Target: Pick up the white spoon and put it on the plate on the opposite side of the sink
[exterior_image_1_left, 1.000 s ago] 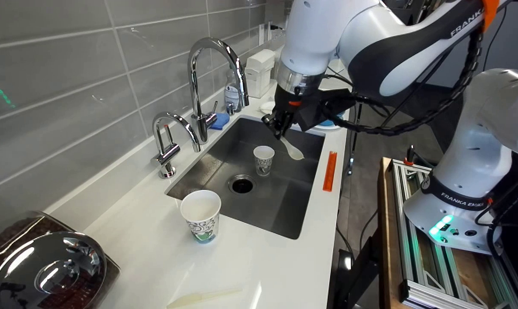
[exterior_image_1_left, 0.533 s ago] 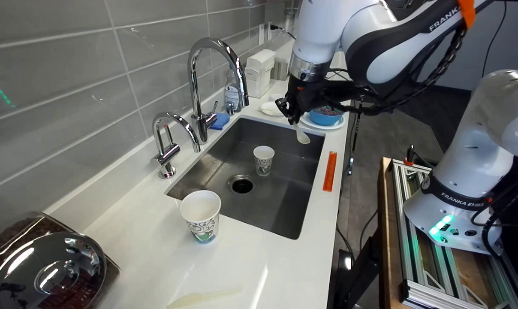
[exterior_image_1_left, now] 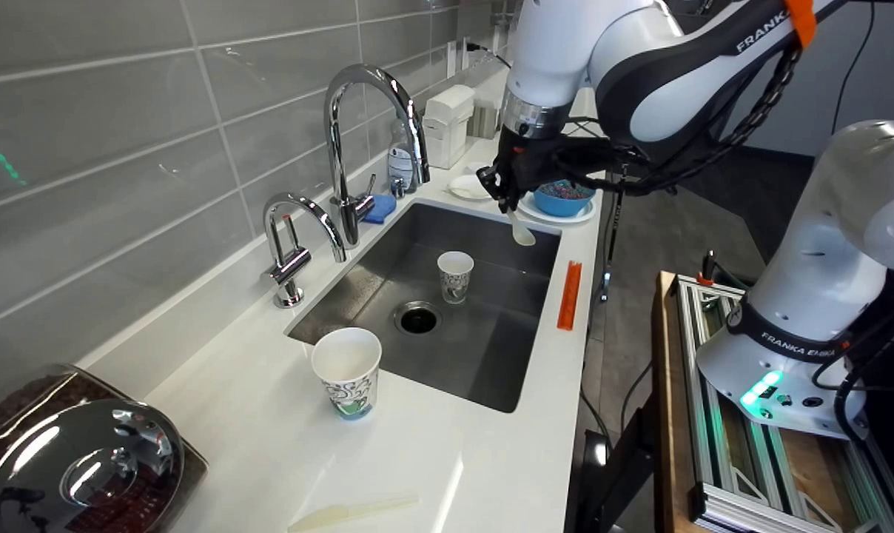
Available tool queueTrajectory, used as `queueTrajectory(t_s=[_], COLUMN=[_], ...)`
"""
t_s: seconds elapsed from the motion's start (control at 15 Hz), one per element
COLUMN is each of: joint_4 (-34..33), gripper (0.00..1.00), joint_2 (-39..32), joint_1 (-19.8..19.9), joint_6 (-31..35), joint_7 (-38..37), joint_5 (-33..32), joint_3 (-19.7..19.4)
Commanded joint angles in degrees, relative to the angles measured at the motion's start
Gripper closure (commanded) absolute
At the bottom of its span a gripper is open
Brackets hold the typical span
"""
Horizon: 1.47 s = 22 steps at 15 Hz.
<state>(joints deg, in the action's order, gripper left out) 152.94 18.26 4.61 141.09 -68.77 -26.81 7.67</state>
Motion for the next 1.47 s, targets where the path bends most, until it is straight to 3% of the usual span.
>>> queueTrajectory(t_s=[0.0,0.27,0.87,1.0,1.07,1.4], joint_4=[-2.68,-7.31,-16.50,-18.41,-16.08,-18.22], gripper=[0.97,0.97,0.97,0.97,0.87,0.87], joint_2=[-2.70,-6.98,-18.79,-21.47,-17.97,-20.88], joint_1=[2.77,6.14,6.66,6.57,5.76,5.39], joint_6=[-0.14,0.73,7.65,7.37,6.21,6.19], joint_7=[0.54,2.10,23.98,28.68,24.47,27.64], joint_5=[1.17,1.93,2.22,5.77,3.22,4.89], joint_3=[-1.59,-5.84,-13.67,-15.10,-14.83,-16.19])
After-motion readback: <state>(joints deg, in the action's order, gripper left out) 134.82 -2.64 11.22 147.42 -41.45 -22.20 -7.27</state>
